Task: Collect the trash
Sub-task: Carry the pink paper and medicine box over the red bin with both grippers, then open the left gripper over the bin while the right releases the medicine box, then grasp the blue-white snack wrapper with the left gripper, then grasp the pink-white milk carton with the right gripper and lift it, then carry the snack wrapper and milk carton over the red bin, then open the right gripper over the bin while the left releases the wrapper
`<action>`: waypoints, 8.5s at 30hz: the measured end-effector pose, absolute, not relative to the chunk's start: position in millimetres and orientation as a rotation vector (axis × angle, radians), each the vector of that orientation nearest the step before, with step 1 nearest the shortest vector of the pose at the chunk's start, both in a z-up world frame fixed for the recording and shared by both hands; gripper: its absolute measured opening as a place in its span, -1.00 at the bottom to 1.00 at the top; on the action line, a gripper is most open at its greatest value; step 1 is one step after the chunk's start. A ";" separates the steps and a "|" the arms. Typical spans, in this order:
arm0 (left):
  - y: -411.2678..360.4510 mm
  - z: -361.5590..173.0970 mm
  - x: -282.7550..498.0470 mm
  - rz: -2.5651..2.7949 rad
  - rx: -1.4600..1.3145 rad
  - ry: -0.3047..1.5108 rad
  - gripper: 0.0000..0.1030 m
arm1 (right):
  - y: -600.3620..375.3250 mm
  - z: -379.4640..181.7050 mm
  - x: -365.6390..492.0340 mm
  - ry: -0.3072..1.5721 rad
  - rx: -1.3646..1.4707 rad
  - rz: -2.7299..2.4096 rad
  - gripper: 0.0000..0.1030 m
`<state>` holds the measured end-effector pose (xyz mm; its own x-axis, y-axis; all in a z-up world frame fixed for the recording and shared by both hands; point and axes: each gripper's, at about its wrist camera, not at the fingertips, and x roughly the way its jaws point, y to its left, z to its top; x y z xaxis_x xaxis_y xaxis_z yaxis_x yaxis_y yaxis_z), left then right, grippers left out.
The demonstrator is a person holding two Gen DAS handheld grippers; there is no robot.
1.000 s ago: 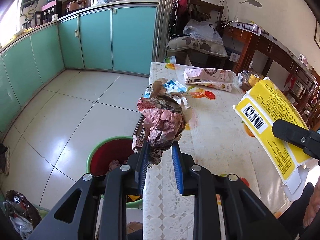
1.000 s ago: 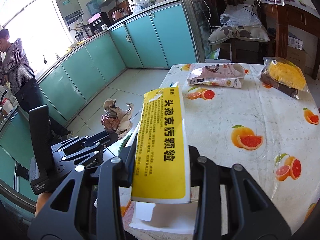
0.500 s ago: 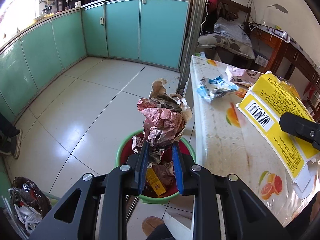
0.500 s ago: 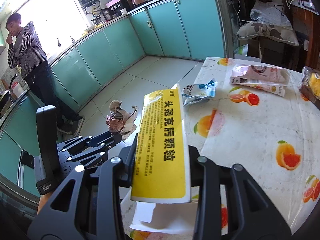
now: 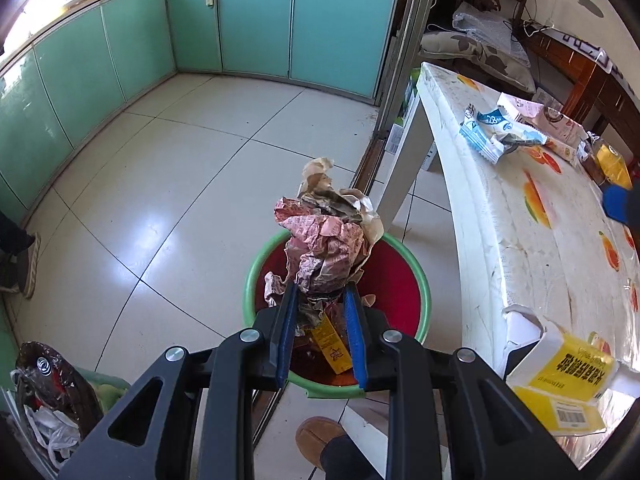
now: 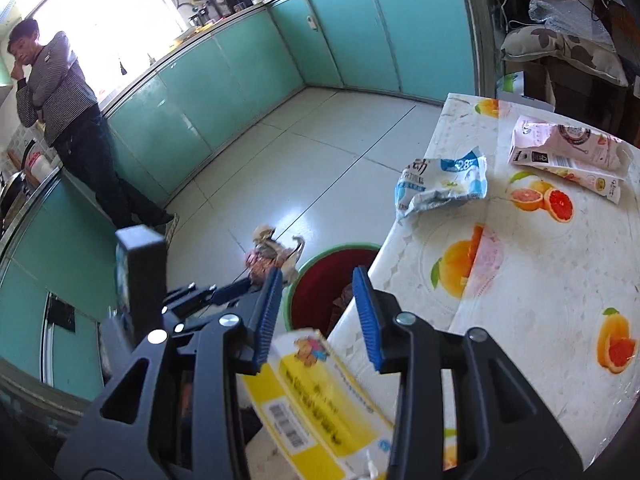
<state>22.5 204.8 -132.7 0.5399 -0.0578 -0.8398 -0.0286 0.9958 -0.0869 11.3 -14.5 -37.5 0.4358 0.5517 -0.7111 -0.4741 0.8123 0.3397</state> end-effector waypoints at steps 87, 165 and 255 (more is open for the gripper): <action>108.9 -75.9 133.0 -0.189 -0.268 0.891 0.66 | -212.2 -21.1 105.7 0.842 0.018 0.235 0.64; 54.2 -66.9 -19.0 -0.241 -0.082 0.826 -0.96 | -214.0 -57.2 -39.2 0.874 0.227 0.308 -0.60; 222.3 -152.6 45.6 0.092 -0.095 1.020 -0.91 | 47.7 -73.3 82.6 1.003 -0.142 0.524 -0.59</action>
